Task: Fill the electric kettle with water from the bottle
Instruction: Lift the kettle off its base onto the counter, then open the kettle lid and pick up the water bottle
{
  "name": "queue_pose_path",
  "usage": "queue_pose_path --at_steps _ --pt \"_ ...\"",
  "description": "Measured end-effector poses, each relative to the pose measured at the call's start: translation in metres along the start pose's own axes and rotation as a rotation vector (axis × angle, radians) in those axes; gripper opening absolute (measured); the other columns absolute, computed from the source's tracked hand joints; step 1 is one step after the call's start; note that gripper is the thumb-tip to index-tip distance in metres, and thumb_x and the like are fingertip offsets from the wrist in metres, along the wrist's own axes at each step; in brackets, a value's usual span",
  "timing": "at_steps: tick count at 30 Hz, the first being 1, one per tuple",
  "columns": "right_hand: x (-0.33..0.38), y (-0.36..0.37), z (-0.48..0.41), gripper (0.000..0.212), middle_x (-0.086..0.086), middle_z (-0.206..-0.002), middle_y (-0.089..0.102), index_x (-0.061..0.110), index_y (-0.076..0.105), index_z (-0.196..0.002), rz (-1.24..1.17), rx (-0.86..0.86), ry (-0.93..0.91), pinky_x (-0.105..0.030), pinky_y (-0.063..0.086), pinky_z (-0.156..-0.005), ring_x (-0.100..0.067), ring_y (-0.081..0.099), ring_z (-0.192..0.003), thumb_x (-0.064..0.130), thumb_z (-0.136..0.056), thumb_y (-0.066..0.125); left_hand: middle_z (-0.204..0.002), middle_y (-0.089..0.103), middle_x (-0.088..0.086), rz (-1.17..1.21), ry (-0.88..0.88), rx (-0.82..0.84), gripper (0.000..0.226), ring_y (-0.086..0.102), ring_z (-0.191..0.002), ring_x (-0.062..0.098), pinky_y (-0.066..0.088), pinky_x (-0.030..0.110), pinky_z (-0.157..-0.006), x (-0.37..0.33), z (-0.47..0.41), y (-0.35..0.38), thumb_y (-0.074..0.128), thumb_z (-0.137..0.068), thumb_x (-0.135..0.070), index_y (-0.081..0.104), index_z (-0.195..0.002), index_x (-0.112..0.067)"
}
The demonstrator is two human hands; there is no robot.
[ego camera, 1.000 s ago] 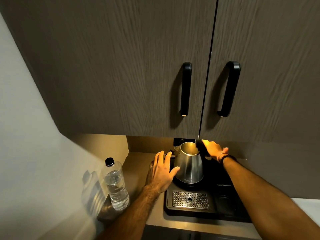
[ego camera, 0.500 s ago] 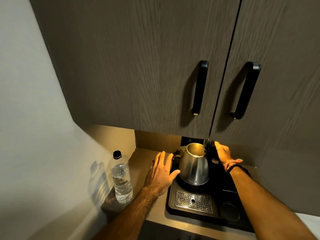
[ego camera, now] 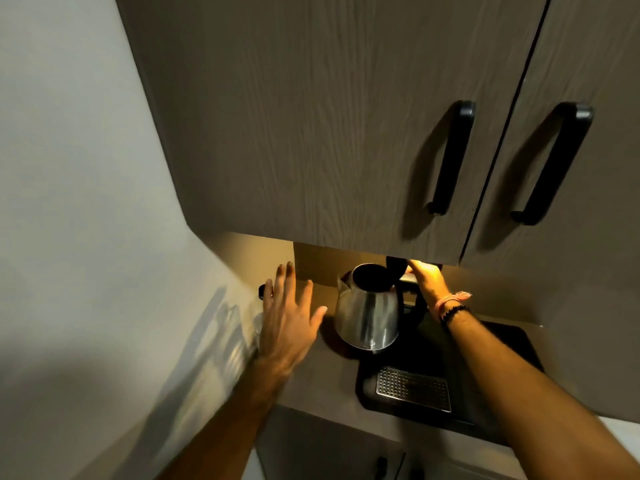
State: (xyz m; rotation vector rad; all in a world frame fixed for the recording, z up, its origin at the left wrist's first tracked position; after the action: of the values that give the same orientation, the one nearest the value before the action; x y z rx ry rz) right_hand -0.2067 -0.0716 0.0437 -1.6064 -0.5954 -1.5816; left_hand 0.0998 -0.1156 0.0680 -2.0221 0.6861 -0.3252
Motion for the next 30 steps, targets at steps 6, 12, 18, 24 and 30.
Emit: queue_pose_path --at_steps 6,12,18,24,30 --pt "-0.002 0.069 0.015 0.047 -0.027 -0.081 0.059 -0.002 0.068 -0.081 -0.053 0.047 -0.085 -0.037 0.039 -0.077 -0.021 0.052 -0.079 0.041 -0.098 0.060 -0.155 0.040 0.018 0.224 -0.268 -0.007 0.048 0.047 -0.135 0.034 0.043 0.047 -0.106 0.063 0.007 -0.015 0.045 -0.102 -0.037 0.052 -0.142 -0.012" --pt "-0.015 0.125 0.022 0.071 -0.018 -0.083 0.057 -0.010 0.063 -0.084 -0.031 0.135 -0.052 -0.041 0.042 -0.078 -0.025 0.051 -0.083 0.061 -0.087 0.059 -0.121 0.071 0.013 0.493 -0.321 -0.029 0.032 0.068 -0.109 0.031 0.050 0.036 -0.094 0.093 0.006 -0.013 0.058 -0.099 -0.019 0.065 -0.127 -0.006" --pt "-0.033 0.131 0.015 0.056 -0.014 -0.080 0.056 -0.001 0.065 -0.079 0.061 0.100 -0.041 -0.046 0.042 -0.078 -0.027 0.048 -0.080 0.053 -0.094 0.060 -0.116 0.075 0.004 0.609 -0.369 -0.026 0.030 0.070 -0.105 0.027 0.054 0.041 -0.093 0.105 0.003 -0.007 0.070 -0.091 -0.024 0.071 -0.119 -0.014" --pt "-0.046 0.128 0.013 0.062 -0.024 -0.089 0.065 -0.010 0.067 -0.088 0.051 0.092 -0.022 -0.038 0.045 -0.074 -0.029 0.056 -0.086 0.050 -0.097 0.056 -0.106 0.077 0.001 0.746 -0.497 -0.076 0.038 0.071 -0.089 0.009 0.059 0.031 -0.083 0.117 0.003 -0.006 0.084 -0.078 -0.025 0.075 -0.113 -0.015" --pt "-0.047 0.133 0.015 0.053 -0.016 -0.117 0.071 0.008 0.075 -0.111 0.107 0.201 -0.023 -0.039 0.049 -0.088 -0.034 0.062 -0.116 0.050 -0.102 0.044 -0.103 0.078 0.003 0.801 -0.577 -0.175 0.046 0.071 -0.083 0.008 0.052 0.013 -0.065 0.120 0.006 -0.004 0.090 -0.070 -0.025 0.076 -0.111 -0.011"
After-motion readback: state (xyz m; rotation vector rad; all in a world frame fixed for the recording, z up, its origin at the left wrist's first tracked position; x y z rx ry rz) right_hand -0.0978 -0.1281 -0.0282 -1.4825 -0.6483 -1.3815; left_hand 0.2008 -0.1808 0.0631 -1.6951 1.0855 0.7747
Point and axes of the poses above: each hand's wrist, its own z-axis away from the middle knuckle, its own y-axis out of the palm, x = y × z, the point moved 9 cm from there along -z, towards the middle knuckle
